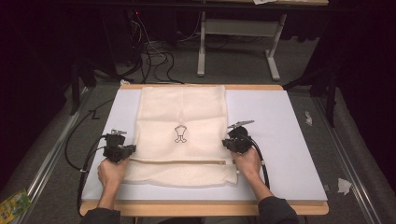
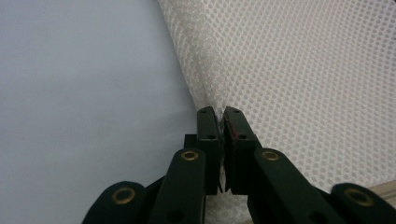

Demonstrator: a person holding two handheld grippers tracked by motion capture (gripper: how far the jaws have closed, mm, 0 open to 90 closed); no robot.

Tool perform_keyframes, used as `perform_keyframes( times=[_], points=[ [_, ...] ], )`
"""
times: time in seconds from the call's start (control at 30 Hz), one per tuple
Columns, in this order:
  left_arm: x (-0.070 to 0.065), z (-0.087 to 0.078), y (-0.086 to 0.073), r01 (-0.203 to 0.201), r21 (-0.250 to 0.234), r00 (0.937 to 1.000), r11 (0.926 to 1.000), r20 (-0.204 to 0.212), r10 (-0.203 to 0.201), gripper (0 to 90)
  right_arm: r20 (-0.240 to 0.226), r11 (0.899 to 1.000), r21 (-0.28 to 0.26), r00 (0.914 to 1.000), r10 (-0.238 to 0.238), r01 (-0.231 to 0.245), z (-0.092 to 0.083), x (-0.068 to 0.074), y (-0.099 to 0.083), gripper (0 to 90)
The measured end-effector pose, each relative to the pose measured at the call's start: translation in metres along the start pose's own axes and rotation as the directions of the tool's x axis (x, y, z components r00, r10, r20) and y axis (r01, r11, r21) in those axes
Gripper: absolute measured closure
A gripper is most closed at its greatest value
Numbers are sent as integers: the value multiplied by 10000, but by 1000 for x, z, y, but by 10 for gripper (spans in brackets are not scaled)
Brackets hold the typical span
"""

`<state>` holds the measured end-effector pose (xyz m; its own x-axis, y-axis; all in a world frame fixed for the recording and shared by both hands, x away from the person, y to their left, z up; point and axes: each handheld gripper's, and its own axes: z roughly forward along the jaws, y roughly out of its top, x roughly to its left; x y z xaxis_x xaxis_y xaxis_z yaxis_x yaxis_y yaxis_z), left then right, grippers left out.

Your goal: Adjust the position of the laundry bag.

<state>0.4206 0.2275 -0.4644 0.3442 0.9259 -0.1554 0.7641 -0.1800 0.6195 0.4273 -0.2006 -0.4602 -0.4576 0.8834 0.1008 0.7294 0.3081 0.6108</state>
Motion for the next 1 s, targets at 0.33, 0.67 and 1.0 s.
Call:
perform_keyframes(
  times=[0.33,0.67,1.0],
  points=[
    [0,-4,3,361,-458,9986,9983,410,-343,875,-37,9991,-404,10000,-85,83,-9,-2,0,883],
    [-10,-6,8,221,-719,9974,9972,706,-170,875,27,9982,-594,10000,22,-21,-18,-10,-3,884],
    [-24,-3,14,159,-969,9932,9952,1163,-45,875,134,9975,-683,9997,215,-205,-31,-26,-12,883]
  ],
)
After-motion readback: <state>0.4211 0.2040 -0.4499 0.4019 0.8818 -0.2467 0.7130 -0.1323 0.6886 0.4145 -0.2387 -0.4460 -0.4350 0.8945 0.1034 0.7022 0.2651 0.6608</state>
